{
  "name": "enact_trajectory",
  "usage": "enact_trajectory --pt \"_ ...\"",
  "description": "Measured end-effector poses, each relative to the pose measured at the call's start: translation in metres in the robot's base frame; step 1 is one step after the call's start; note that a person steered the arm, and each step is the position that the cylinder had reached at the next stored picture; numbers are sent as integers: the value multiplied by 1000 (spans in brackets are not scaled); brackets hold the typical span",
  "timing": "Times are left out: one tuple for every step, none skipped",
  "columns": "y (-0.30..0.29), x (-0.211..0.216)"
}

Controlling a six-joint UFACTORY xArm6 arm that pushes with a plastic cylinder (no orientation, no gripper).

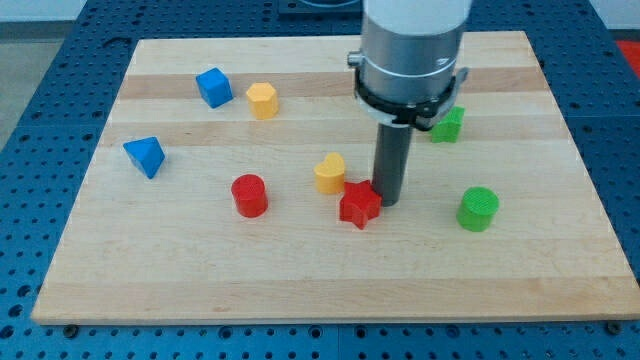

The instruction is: Slightly touch right to the yellow heart and red star

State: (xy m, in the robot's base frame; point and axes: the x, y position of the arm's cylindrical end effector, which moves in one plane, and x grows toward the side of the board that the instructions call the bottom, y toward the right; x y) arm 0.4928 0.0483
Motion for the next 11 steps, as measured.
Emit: enact_trajectory --pt "-36 0" --pt "-30 0" --pt "-4 -38" --pt "15 -75" --pt "-8 -66" --pt "-29 -24" --pt "-48 -10" --pt "-41 -56" --pt "-41 -101" --pt "-77 -96" --pt "-105 -81"
